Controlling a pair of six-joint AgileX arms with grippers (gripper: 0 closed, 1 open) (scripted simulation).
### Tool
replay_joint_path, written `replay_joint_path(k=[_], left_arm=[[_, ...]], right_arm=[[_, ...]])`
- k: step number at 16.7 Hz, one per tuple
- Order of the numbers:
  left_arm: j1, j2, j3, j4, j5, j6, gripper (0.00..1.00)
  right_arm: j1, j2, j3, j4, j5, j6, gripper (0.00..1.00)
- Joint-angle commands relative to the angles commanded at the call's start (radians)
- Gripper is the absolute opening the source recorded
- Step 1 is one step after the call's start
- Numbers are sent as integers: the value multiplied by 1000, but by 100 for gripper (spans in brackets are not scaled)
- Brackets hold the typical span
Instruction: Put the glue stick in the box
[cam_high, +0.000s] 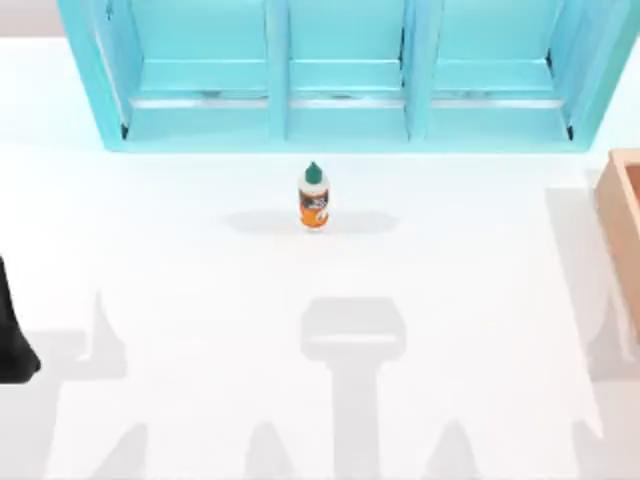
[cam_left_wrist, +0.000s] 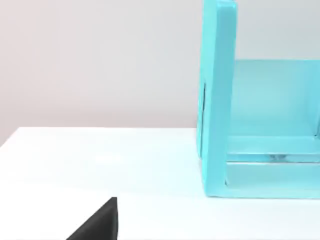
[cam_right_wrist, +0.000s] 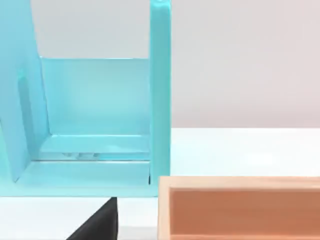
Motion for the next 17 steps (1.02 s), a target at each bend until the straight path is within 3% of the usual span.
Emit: replay_joint_path(k=[8, 17], left_arm=[[0, 0, 0, 0, 0, 0, 100], [0, 0, 0, 0, 0, 0, 100]], right_arm=[[98, 202, 86, 70, 77, 30, 100], [435, 963, 424, 344, 402, 139, 100]])
